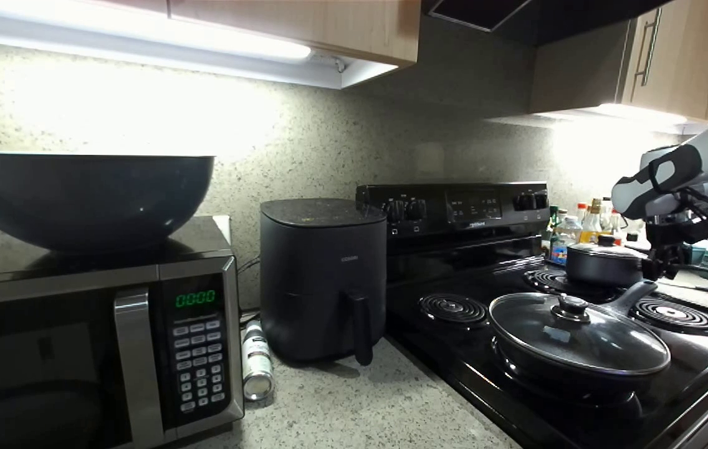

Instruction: Move the pot on the right forwards

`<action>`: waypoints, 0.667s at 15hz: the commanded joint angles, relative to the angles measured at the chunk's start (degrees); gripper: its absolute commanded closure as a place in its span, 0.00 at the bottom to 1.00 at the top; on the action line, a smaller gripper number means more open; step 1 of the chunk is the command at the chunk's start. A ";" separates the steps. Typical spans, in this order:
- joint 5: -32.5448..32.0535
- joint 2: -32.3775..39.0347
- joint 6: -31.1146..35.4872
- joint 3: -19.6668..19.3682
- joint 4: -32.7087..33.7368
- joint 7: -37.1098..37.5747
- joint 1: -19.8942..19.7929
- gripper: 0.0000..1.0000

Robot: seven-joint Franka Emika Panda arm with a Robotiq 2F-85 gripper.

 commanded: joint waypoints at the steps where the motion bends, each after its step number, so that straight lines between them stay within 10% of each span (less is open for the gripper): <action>1: -0.99 -5.02 2.94 -1.06 -7.82 -0.30 1.12 1.00; 10: -3.73 -10.85 8.27 -1.95 -17.21 -4.59 2.32 1.00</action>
